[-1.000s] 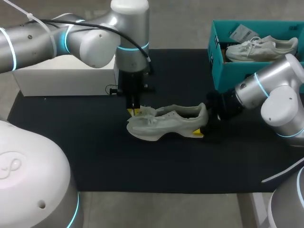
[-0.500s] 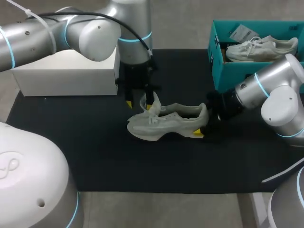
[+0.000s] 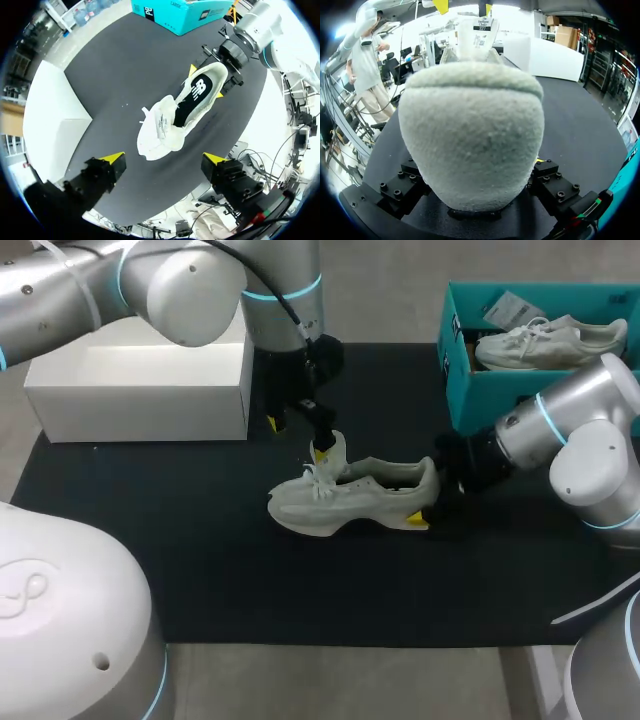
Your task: Take the shoe out of the shoebox, open the shoe tongue, remove and reinsert the insole, then place the shoe into the shoebox
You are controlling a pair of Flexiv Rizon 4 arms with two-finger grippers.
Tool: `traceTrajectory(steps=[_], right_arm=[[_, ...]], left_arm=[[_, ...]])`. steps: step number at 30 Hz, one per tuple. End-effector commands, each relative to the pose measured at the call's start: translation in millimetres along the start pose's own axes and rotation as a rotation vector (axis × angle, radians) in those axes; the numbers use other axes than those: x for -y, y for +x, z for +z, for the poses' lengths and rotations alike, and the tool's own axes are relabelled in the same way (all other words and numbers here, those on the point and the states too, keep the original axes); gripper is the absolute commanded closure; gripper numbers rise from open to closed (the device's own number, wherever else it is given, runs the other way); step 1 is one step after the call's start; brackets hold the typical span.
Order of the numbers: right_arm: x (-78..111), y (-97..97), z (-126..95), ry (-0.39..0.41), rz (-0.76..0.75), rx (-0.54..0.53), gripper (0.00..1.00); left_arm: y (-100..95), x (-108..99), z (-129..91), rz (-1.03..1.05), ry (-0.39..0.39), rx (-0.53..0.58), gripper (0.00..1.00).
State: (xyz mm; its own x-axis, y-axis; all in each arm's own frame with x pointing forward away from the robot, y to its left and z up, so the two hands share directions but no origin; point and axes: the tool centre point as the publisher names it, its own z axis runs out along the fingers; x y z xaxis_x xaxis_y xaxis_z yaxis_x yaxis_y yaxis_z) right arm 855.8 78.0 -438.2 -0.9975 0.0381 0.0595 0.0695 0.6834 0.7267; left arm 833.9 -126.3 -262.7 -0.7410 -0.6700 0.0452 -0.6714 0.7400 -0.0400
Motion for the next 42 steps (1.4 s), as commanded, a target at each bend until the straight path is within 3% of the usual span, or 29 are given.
traceTrajectory(steps=[1, 7, 9, 10, 12, 13, 21, 27, 33, 42], right_arm=[[3.5, -1.5, 4.5, 0.000, 0.000, 0.000, 1.00], [3.5, -1.5, 4.5, 0.000, 0.000, 0.000, 1.00], [3.5, -1.5, 4.5, 0.000, 0.000, 0.000, 1.00], [3.5, -1.5, 4.5, 0.000, 0.000, 0.000, 1.00], [3.5, -1.5, 4.5, 0.000, 0.000, 0.000, 1.00], [3.5, -1.5, 4.5, 0.000, 0.000, 0.000, 1.00], [3.5, -1.5, 4.5, 0.000, 0.000, 0.000, 1.00], [3.5, -1.5, 4.5, 0.000, 0.000, 0.000, 1.00], [3.5, -1.5, 4.5, 0.000, 0.000, 0.000, 1.00], [3.5, -1.5, 4.5, 0.000, 0.000, 0.000, 1.00]], left_arm=[[1.4, -1.7, 0.3, 1.059, 0.156, 0.152, 0.00], [1.4, -1.7, 0.3, 1.252, 0.184, 0.180, 0.00], [3.7, -5.4, 2.7, 1.289, 0.252, 0.155, 0.00], [9.0, -4.1, 3.8, 1.316, 0.228, 0.179, 0.00], [16.2, 1.4, 4.6, 1.302, 0.207, 0.167, 0.92], [20.9, 5.5, 4.0, 1.328, 0.202, 0.167, 1.00], [47.7, 38.4, 9.7, 1.350, 0.214, 0.158, 1.00], [51.6, 68.7, 25.3, 1.351, 0.245, 0.136, 1.00], [56.3, 94.5, 48.3, 1.372, 0.277, 0.182, 1.00], [59.5, 98.7, 54.1, 1.363, 0.259, 0.196, 1.00]])
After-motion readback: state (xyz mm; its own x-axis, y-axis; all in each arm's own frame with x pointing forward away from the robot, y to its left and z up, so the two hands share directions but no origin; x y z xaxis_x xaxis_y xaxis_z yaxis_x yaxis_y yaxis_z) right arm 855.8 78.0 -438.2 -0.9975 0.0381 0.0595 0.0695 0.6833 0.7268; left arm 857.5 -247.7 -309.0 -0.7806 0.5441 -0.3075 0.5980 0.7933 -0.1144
